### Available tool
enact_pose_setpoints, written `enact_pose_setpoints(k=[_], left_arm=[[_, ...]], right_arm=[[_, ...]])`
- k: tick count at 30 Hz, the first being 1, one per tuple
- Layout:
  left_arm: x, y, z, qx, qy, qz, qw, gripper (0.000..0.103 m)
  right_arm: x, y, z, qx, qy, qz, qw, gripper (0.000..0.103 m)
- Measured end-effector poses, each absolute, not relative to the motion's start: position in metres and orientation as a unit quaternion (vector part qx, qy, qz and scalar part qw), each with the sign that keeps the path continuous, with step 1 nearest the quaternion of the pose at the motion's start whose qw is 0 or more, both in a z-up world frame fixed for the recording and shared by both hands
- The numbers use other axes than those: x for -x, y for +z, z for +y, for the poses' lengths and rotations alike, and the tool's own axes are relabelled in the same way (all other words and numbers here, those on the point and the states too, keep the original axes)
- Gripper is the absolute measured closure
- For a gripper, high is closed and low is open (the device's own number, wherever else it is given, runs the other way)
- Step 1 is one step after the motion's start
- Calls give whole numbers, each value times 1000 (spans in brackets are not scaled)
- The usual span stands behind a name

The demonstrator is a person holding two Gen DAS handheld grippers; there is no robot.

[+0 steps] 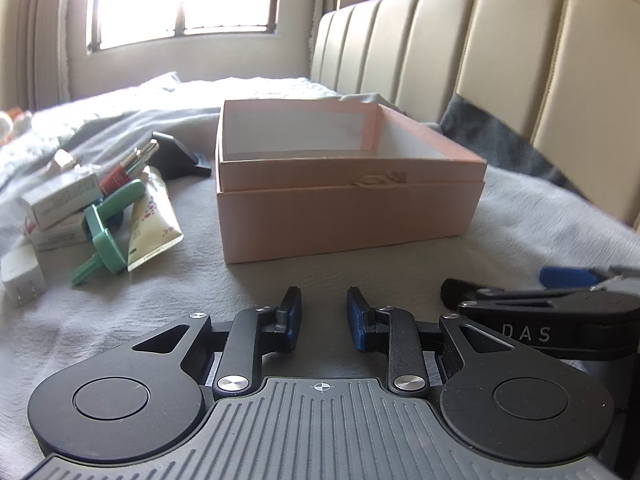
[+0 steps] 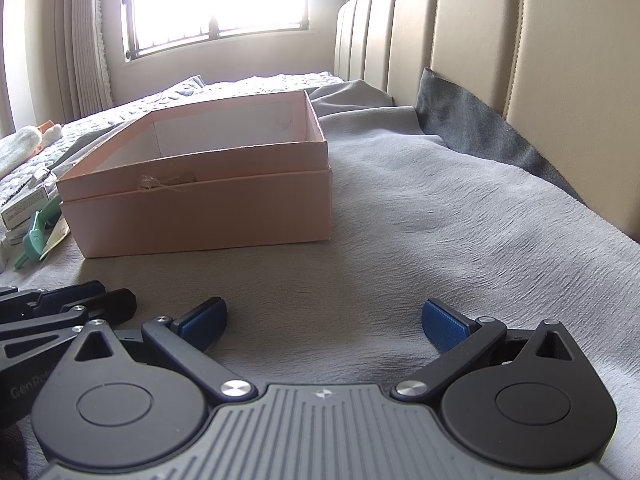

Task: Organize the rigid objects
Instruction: 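Reach the left tool to the clear bag of black earphones and grasp it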

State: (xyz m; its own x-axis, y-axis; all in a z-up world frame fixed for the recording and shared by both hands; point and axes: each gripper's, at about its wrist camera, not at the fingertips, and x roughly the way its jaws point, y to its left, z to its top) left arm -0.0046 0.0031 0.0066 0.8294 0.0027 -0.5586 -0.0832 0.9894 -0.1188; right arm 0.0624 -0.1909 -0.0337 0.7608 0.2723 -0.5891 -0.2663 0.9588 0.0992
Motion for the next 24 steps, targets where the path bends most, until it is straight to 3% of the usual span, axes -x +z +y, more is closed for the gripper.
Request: enact_pose_setpoints(k=[4,10,15,18,24], left_arm=[[26,32,53,103,40,253,961,73],[53,78,221,121,266,154,944,74],[23,44,335,210,306,250,894,74],[8,24,350,222,297,270,888,63],[3,16,351,205,267,276,900,63]], right_arm=[[-74,-30,-194,0,170,341,924,0],[-95,-22,-192,2,180,403,897,0],[-98,-21,-185,17,173,418,891,0],[-106,-18,-187,15,177,440,880,0],[-107,-17,-179,31,165,453,875,0]])
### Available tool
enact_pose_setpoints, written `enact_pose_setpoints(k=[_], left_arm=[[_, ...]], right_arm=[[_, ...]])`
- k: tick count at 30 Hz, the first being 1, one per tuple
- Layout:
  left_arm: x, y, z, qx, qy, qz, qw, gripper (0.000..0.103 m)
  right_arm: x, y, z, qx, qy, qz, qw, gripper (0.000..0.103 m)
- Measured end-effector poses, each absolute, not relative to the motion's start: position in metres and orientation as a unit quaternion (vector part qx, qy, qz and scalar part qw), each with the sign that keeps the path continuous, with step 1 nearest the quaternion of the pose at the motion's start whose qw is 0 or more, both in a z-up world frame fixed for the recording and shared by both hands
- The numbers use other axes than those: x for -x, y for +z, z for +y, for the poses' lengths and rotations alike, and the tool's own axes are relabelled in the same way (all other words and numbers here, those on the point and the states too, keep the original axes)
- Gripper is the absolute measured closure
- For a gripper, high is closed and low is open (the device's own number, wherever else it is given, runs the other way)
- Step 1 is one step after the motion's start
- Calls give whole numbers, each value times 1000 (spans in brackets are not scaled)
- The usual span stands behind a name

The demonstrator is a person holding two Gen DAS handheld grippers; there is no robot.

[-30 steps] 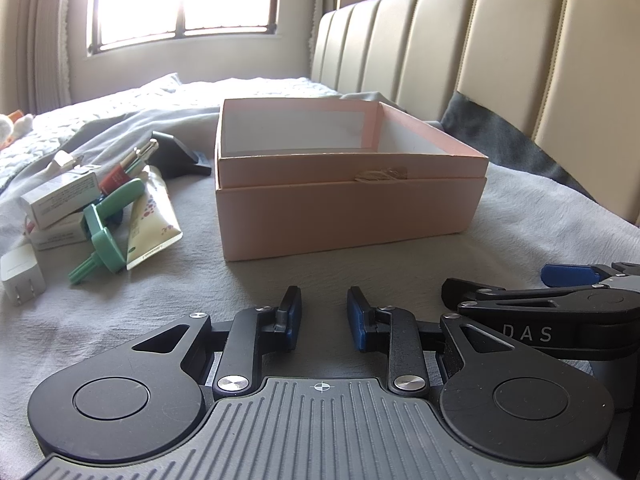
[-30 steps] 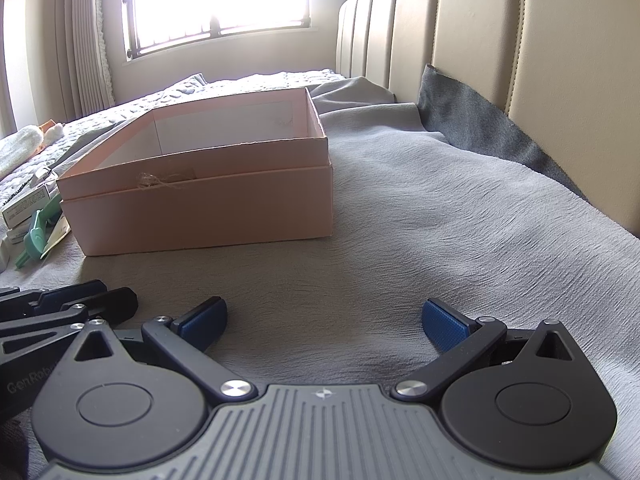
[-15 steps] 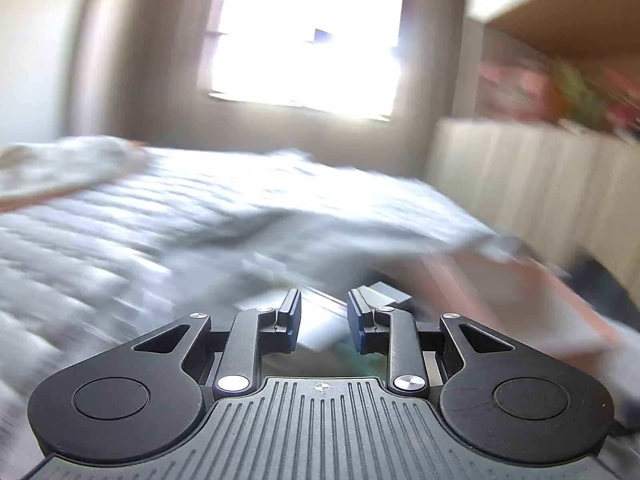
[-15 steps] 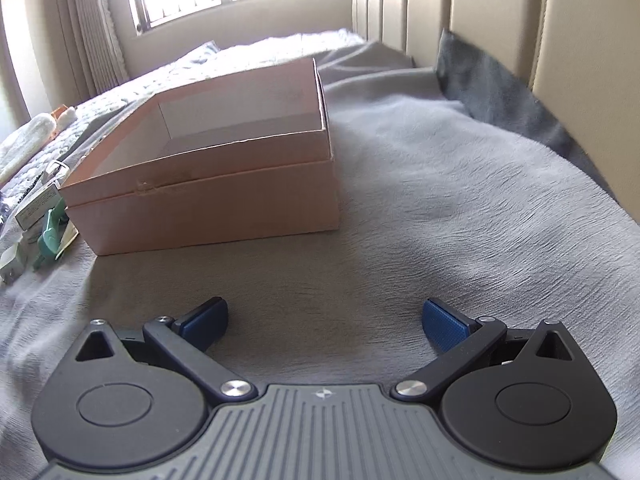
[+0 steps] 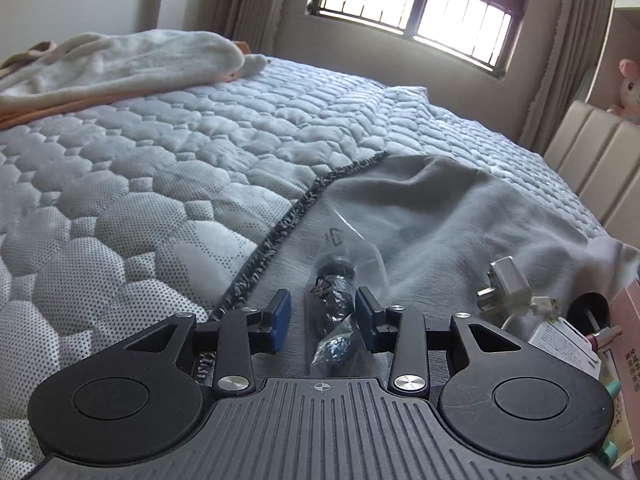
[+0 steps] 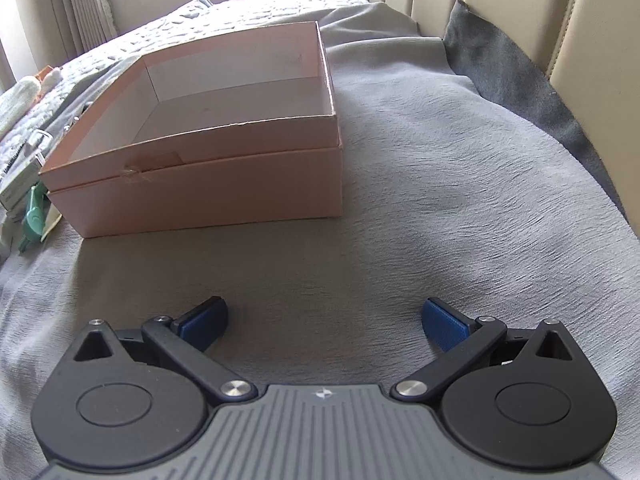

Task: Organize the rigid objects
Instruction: 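Reach the left tool to the clear bag of black earphones and grasp it, then grasp the white charger box with the right tool while the left tool holds the bag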

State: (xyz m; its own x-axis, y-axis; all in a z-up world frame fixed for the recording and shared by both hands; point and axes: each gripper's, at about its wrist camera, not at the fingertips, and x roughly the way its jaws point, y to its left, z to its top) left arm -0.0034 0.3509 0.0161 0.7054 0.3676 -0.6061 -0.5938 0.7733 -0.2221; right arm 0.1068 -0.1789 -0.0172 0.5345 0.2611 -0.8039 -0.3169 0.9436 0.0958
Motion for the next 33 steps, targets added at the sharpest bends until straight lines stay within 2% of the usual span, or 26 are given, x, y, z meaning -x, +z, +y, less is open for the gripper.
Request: enact_pose_setpoints(k=[6,7,8,9,14,18,24,26,29,30,32,33], left_arm=[[6,14,352,211,257,275,902,63],[7,15,352,212,256,275,902,63],[7,15,352,213,256,275,902,63],[8,15,352,214,256,275,902,63],[8,15,351,214,254,275,902,65],[9,16,349,220,242,271,905,67],[10,16,346,216,225,266,912,69],[13,15,348,220,219,264,913,69],[17,14,354,229,214,262,913,68],[19,12,357,232,217,263,911,65],[20,8,364,244,220,263,907,63],[20,7,366,251,218,263,906,63]], right_arm=[[-101,-11,-170,53,150,442,883,0],[-97,-6,-165,64,147,432,888,3],[-91,0,-159,78,144,415,895,9],[-84,7,-152,96,140,393,904,11],[-27,49,-104,175,178,230,941,11],[-1,73,-52,198,260,177,928,11],[-1,63,48,128,425,268,855,14],[-3,45,79,132,444,280,841,24],[-13,20,113,146,429,306,837,27],[-19,14,120,143,427,322,833,28],[-30,3,120,128,425,351,824,47],[-29,4,117,124,430,347,824,49]])
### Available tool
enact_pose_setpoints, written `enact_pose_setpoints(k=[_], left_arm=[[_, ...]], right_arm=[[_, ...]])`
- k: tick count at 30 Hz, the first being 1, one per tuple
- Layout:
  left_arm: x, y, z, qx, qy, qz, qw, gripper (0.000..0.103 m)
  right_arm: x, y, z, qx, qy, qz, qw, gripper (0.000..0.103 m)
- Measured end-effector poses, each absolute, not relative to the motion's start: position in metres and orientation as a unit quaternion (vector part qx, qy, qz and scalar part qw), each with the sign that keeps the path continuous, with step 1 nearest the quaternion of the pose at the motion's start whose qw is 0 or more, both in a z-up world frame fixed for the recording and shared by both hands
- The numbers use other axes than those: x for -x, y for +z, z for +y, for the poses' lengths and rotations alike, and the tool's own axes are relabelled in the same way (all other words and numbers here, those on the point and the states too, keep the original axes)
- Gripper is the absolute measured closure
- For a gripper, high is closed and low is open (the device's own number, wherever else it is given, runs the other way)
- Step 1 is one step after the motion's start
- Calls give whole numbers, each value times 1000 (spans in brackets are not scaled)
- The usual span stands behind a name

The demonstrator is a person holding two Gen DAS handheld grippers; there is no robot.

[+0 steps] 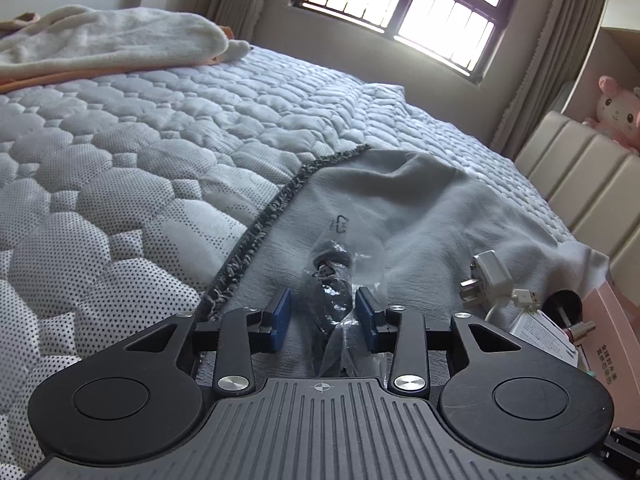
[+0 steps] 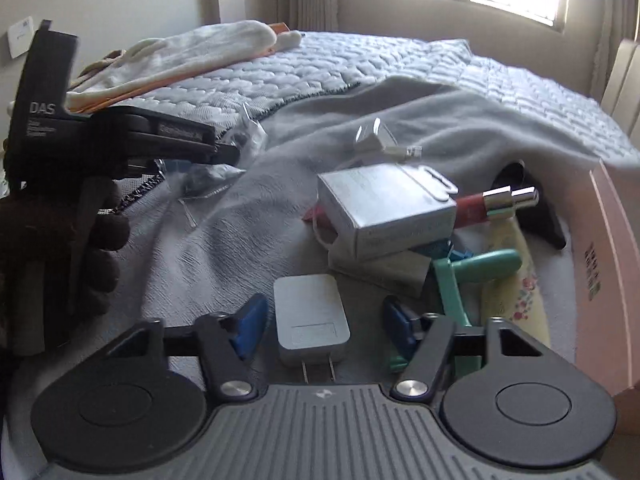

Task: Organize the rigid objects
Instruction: 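Grasp the white charger box with the right tool while the left tool holds the bag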

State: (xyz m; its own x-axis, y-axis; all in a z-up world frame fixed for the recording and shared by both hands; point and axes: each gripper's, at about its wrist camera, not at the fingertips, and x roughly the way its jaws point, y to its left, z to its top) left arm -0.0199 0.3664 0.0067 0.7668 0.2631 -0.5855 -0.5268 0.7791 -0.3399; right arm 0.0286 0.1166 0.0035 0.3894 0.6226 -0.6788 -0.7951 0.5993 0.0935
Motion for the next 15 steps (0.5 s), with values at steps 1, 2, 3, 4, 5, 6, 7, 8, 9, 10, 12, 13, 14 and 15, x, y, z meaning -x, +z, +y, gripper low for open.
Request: enact_pose_setpoints(k=[1,2,3,4,5,6,7,8,9,10,12,13,14,15], left_arm=[[20,6,367,254,217,263,905,63],[19,6,367,252,217,264,905,63],[17,6,365,246,220,267,905,63],[15,6,363,238,223,270,906,63],[13,6,361,231,227,271,907,63],[13,6,358,224,230,268,908,65],[14,7,355,218,227,264,912,76],[16,9,352,212,222,259,916,79],[20,12,347,203,223,254,919,80],[25,17,339,193,222,249,923,80],[41,27,315,175,195,237,936,80],[50,33,298,164,176,236,941,80],[60,37,281,152,157,237,947,80],[71,42,260,139,135,238,952,80]], right_arm=[[-25,6,110,129,437,342,822,65],[-20,8,105,134,441,339,820,71],[-16,11,95,134,442,336,821,71],[-13,13,85,129,445,336,820,71],[-9,15,74,123,447,340,818,71],[-6,16,63,118,447,344,817,71],[-3,19,50,113,445,345,819,71],[1,20,38,113,440,344,822,71],[5,23,26,116,434,341,826,71],[8,26,13,120,427,336,831,71],[16,34,-15,127,418,318,841,71],[20,38,-30,131,412,308,848,71],[24,42,-45,133,406,299,853,71],[27,44,-59,132,400,294,858,71]])
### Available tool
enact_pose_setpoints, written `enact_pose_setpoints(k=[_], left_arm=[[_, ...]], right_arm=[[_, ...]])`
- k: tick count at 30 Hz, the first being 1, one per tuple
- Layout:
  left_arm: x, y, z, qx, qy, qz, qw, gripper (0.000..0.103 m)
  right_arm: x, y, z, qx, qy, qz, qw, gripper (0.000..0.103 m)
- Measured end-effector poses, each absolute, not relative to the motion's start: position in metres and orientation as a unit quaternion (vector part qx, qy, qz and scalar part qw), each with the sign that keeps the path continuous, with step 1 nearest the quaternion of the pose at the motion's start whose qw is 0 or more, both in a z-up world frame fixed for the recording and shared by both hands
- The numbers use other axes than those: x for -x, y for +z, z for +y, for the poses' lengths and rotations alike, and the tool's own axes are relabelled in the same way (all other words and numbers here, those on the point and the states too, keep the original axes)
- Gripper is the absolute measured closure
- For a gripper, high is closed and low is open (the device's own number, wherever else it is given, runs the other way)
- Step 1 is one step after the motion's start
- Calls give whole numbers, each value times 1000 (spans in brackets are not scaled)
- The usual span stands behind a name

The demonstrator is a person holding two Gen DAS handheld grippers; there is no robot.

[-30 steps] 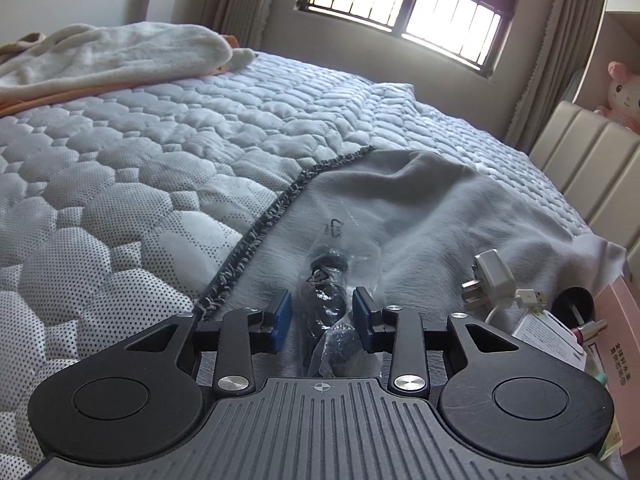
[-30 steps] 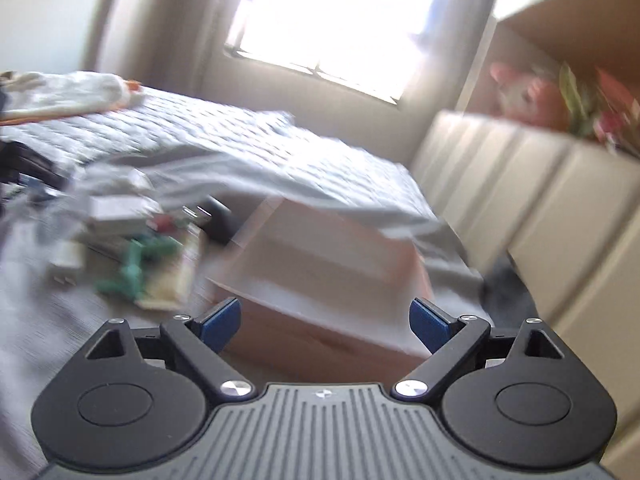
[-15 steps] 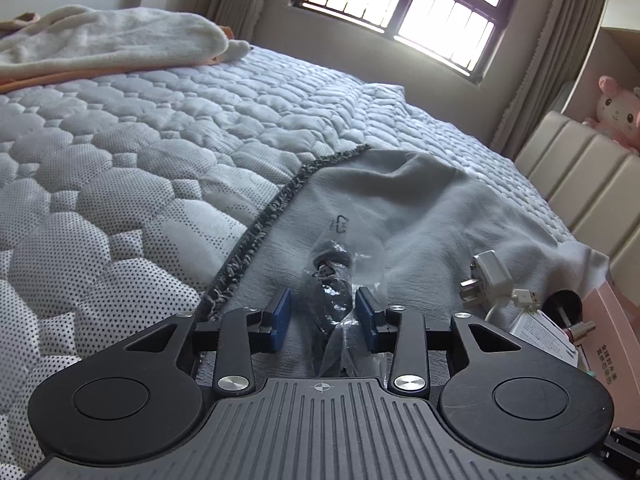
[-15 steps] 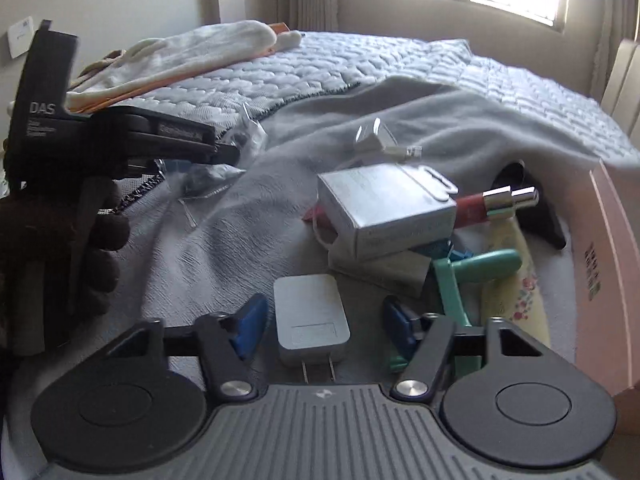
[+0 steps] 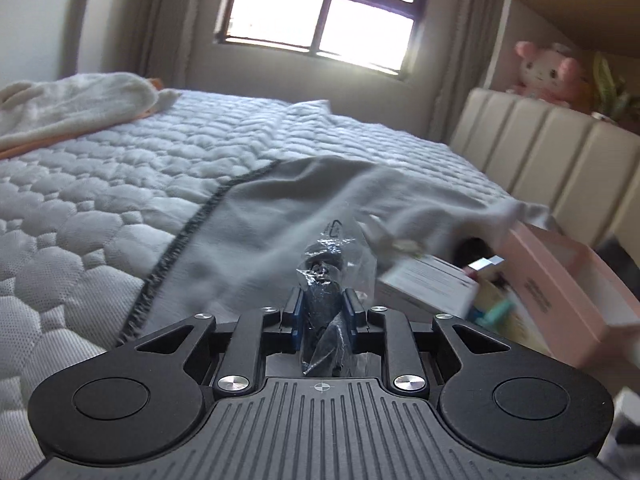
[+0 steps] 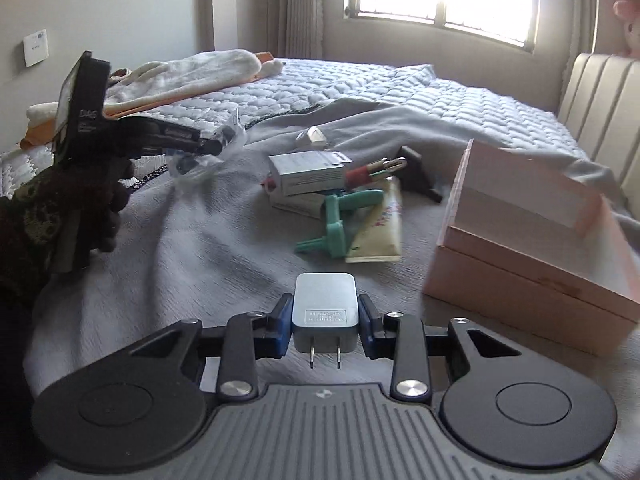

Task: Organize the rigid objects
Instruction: 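Grasp the white charger box with the right tool while the left tool holds the bag, then drop the bag into the pink box with the left tool while the right tool drops the charger in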

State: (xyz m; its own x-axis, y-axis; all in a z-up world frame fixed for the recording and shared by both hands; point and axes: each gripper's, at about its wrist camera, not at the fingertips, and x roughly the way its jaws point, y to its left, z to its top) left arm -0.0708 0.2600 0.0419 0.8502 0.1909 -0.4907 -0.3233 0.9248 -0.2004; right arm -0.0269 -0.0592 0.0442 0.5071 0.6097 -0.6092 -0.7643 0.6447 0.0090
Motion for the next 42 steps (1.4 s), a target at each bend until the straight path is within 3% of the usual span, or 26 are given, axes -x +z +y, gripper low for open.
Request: enact_pose_setpoints(k=[8,11,17,21,26,33,35,36,42], left_arm=[[106,67,110,99,-64,272,955,80],[76,97,79,109,-103,265,952,80],[-31,156,51,109,-71,171,977,76],[-66,137,56,126,-24,193,973,77],[1,105,58,162,-68,176,969,77],[65,36,33,156,-105,241,952,77],[77,22,35,158,-102,257,948,77],[82,16,37,160,-100,271,944,77],[103,-13,56,188,-97,306,928,77]], right_arm=[[50,36,-162,118,352,273,888,71],[56,29,-187,93,350,282,889,71],[62,25,-208,69,338,281,896,71],[78,25,-213,85,337,263,900,71],[62,40,-224,68,340,264,900,71],[-46,136,-191,-19,342,197,919,71],[-80,154,-175,-22,327,201,923,52],[-89,157,-170,-21,311,198,929,49],[-88,96,-173,28,278,201,939,48]])
